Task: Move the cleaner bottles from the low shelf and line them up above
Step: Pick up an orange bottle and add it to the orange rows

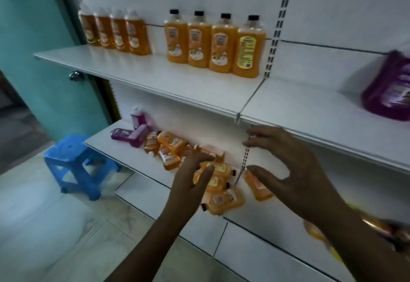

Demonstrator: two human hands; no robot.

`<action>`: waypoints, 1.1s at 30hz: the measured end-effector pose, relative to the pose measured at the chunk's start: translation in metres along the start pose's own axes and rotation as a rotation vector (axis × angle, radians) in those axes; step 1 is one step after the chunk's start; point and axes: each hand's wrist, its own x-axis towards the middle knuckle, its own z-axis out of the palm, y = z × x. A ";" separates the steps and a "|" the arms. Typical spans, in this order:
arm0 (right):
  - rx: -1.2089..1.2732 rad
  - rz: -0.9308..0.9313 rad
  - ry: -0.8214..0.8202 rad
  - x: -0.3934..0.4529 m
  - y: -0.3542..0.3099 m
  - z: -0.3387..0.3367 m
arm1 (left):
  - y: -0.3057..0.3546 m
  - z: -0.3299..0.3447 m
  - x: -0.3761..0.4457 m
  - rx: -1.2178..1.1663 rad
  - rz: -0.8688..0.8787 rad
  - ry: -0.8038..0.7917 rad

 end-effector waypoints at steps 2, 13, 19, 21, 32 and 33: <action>0.076 0.114 -0.052 -0.008 0.004 0.053 | -0.039 -0.038 -0.021 0.036 -0.108 0.041; -0.023 0.636 -0.254 -0.119 0.111 0.213 | -0.200 0.008 -0.118 0.078 -0.592 -0.210; -0.240 0.504 -0.584 -0.109 0.212 0.291 | -0.254 0.097 -0.080 0.379 -0.520 -0.495; -0.380 0.449 -0.737 -0.106 0.238 0.305 | -0.267 0.120 -0.064 0.527 -0.454 -0.582; -0.496 0.411 -0.754 -0.089 0.285 0.315 | -0.291 0.158 -0.031 0.487 -0.432 -0.663; -0.470 0.415 -0.723 -0.084 0.285 0.314 | -0.288 0.153 -0.028 0.431 -0.443 -0.641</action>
